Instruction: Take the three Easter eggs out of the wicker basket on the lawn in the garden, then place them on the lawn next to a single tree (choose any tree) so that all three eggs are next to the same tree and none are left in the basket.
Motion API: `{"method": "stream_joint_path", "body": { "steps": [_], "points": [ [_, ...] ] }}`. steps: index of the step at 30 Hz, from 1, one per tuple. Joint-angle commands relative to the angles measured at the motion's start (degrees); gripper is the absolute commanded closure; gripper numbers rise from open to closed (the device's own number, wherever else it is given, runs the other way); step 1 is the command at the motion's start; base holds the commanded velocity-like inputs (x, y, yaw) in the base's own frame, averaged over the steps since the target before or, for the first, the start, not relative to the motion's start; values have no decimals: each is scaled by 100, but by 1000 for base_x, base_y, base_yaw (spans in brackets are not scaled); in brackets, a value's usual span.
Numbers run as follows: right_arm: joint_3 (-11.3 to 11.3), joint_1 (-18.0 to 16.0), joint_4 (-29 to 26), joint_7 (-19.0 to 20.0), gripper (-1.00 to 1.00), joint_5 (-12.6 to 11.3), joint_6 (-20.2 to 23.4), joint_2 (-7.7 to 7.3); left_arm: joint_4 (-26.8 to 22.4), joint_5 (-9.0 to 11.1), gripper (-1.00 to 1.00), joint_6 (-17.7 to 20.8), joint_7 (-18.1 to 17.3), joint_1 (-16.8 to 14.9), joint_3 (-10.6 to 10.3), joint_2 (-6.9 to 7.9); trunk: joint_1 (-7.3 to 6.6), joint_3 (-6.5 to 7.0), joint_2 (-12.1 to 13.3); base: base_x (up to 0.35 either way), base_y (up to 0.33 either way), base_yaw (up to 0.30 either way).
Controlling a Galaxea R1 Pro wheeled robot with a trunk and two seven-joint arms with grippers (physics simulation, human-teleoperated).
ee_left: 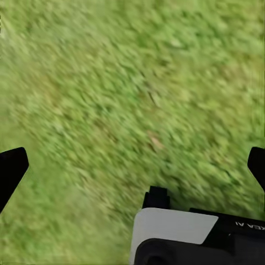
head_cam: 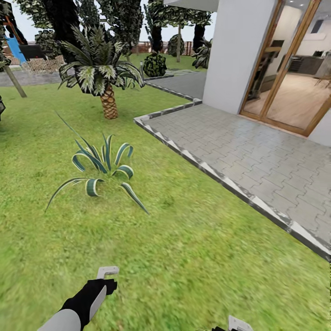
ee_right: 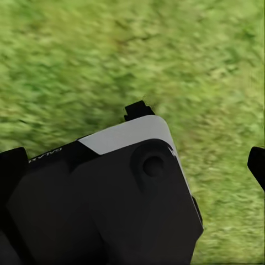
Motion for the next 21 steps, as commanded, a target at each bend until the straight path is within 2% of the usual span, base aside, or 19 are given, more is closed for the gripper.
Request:
{"method": "stream_joint_path", "body": {
  "steps": [1, 8, 17, 21],
  "points": [
    [-3, -1, -15, -27, -100, -41, 26, 4, -12, -8, -100, 30, 3, 0, 38, -3, 3, -9, -10, 50, 278, -258],
    [5, -1, -14, -13, -100, -34, 15, 6, -11, -12, -100, 30, 3, 0, 38, 1, 3, -9, -10, 120, 280, -218],
    [37, -1, -42, 7, -100, -20, -57, 0, -12, -12, -100, 30, 3, -1, 38, 1, 3, -9, -10, 140, 281, -24],
    [59, -1, -27, 18, -100, -10, -289, -2, -12, -12, -100, 24, 2, 0, 26, 6, 3, -13, -10, 145, 281, -1]
  ]
}}
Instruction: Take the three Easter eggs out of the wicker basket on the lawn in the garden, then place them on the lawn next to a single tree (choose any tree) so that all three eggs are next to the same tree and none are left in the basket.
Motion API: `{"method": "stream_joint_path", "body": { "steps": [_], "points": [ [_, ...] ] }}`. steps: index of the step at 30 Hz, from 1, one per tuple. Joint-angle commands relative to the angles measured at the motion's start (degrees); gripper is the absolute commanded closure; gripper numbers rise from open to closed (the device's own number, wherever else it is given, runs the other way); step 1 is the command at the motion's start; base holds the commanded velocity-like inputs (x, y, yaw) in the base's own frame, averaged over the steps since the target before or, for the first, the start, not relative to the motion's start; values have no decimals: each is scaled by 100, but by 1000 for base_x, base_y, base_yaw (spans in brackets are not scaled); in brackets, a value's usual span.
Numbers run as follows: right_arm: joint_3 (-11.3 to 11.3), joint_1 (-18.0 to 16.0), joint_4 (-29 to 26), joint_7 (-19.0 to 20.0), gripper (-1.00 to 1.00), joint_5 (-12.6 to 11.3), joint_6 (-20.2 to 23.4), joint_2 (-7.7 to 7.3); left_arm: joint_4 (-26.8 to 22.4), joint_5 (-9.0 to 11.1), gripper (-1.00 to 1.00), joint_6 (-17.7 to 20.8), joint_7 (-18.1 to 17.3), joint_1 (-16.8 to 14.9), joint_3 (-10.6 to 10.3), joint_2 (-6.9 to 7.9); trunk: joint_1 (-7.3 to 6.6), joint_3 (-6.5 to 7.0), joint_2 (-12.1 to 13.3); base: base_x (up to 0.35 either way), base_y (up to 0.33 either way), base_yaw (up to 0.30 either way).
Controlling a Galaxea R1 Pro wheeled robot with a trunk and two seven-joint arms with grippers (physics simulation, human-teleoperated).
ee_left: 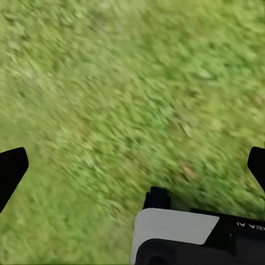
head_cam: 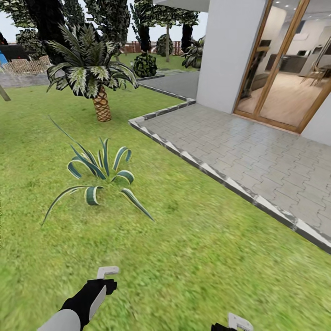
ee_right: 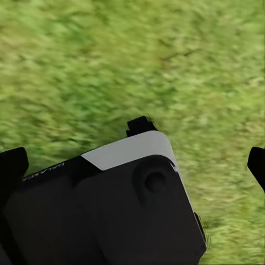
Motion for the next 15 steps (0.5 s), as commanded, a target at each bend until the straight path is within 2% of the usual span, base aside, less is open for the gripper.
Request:
{"method": "stream_joint_path", "body": {
  "steps": [1, 15],
  "points": [
    [-5, 0, -16, -25, -100, -33, 9, 4, -12, -9, -100, 28, 1, -2, 32, -5, 4, -12, -10, 146, 281, -1],
    [11, 0, -4, 68, -100, 23, -64, 4, -9, -9, -100, 19, 2, -1, -29, -2, 4, -129, -10, 155, 281, 0]
  ]
}}
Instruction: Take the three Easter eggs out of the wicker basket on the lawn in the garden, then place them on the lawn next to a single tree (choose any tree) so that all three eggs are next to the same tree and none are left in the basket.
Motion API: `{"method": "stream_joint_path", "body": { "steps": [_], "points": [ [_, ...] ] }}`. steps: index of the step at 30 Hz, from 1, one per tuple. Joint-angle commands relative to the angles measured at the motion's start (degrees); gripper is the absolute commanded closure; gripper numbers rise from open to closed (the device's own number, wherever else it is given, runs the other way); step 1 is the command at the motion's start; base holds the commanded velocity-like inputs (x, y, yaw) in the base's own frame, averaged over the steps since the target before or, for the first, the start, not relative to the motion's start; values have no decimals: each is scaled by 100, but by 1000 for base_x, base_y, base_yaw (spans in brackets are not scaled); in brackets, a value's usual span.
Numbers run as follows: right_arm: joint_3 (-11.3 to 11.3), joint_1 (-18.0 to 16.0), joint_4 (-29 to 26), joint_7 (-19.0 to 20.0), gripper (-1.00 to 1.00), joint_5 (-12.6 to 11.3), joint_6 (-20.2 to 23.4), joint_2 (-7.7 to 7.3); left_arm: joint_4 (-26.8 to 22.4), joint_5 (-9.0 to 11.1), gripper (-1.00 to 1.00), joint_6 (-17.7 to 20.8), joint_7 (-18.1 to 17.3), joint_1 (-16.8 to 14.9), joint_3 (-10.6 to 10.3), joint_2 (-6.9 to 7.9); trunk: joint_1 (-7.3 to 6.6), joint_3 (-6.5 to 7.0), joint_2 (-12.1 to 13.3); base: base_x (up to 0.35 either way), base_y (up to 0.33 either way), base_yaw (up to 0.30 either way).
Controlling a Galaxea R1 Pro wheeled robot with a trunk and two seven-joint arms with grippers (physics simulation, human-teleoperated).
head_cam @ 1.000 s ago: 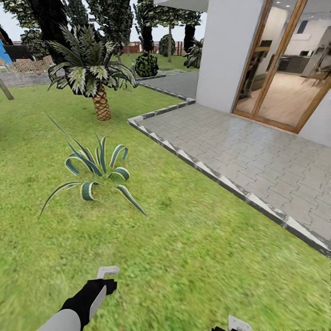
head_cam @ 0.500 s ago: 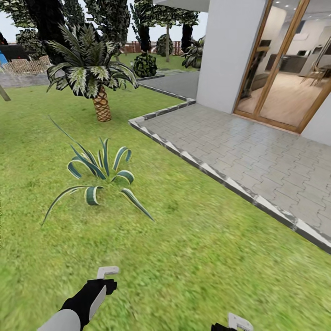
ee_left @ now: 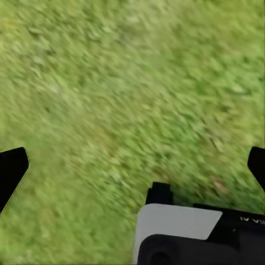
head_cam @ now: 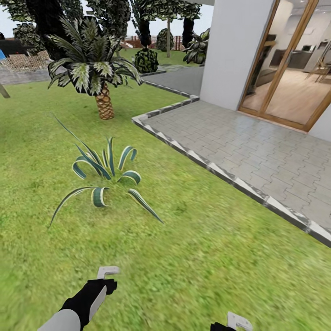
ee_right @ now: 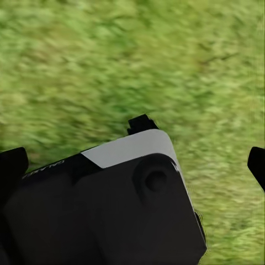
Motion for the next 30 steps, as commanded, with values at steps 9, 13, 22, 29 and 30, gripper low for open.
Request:
{"method": "stream_joint_path", "body": {
  "steps": [9, 13, 22, 29, 30],
  "points": [
    [-9, 0, -17, 237, -100, -31, 30, 3, -13, -23, -100, 27, 1, -2, 30, -6, 4, -89, -10, 213, 266, -105],
    [-14, 0, -17, 246, -100, -54, 30, 9, -13, -27, -100, 29, -3, -2, 30, -6, 4, -122, -10, 192, 280, -177],
    [-18, 0, -17, 250, -100, -81, 30, 10, -10, -35, -100, 27, -1, -2, 30, -6, 4, -187, -10, 189, 288, -208],
    [-10, 0, -17, 248, -100, -82, 54, 10, -13, -35, -100, 21, 2, -4, 23, -6, 4, -236, -10, 118, 270, -216],
    [-10, 0, -17, 250, -100, -81, 57, 10, -12, -35, -100, 20, 3, -3, 22, -6, 4, -243, -10, 62, 115, -196]
  ]
}}
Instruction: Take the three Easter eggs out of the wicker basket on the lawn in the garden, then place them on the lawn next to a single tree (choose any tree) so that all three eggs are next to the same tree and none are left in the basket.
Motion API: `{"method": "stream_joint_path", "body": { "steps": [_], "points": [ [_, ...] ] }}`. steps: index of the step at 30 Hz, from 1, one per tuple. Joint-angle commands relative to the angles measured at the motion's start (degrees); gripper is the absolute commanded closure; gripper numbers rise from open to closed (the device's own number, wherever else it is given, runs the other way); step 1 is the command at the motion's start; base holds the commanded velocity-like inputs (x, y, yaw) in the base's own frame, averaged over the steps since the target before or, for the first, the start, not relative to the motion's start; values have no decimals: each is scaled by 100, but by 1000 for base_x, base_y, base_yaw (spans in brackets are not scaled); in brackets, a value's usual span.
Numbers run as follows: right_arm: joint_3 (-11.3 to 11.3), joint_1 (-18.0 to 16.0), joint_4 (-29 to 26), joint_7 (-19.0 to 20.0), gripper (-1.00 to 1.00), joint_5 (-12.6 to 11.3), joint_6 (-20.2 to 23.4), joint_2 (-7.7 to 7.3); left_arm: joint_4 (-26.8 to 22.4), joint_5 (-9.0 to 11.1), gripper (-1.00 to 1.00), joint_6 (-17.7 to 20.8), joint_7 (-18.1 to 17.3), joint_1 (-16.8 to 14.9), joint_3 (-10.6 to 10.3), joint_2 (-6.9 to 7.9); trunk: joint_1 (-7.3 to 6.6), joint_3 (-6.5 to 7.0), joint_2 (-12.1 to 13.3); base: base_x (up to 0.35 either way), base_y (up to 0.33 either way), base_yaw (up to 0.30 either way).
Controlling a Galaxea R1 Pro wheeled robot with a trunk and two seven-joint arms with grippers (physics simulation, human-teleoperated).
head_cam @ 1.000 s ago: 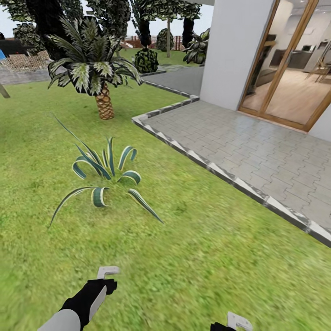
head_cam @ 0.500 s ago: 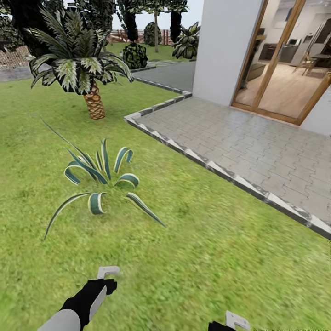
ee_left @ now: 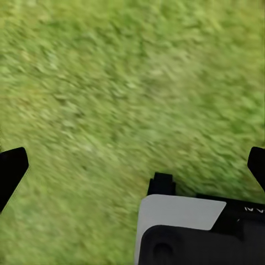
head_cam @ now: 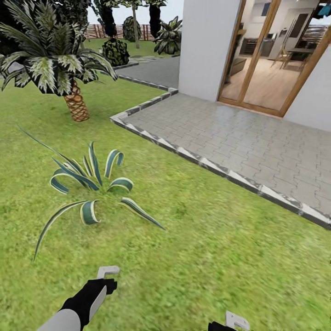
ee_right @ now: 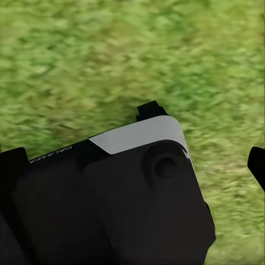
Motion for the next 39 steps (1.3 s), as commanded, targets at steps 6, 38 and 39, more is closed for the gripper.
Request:
{"method": "stream_joint_path", "body": {
  "steps": [6, 38, 39],
  "points": [
    [1, -1, -15, -17, -100, -30, 36, 3, -16, -9, -100, 29, 3, 2, 36, -5, 3, -57, -10, 19, 36, -177],
    [-422, -321, -4208, -34, -100, -487, 4106, -54, -1625, 99, -100, 2426, -2579, 8, 171, 1353, 3, -234, -10, 0, 1, -28],
    [-557, -319, -4388, -30, -100, -642, 4341, -69, -1763, 101, -100, 2603, -2846, 15, 219, 1462, 3, -234, -10, 0, 0, 0]
  ]
}}
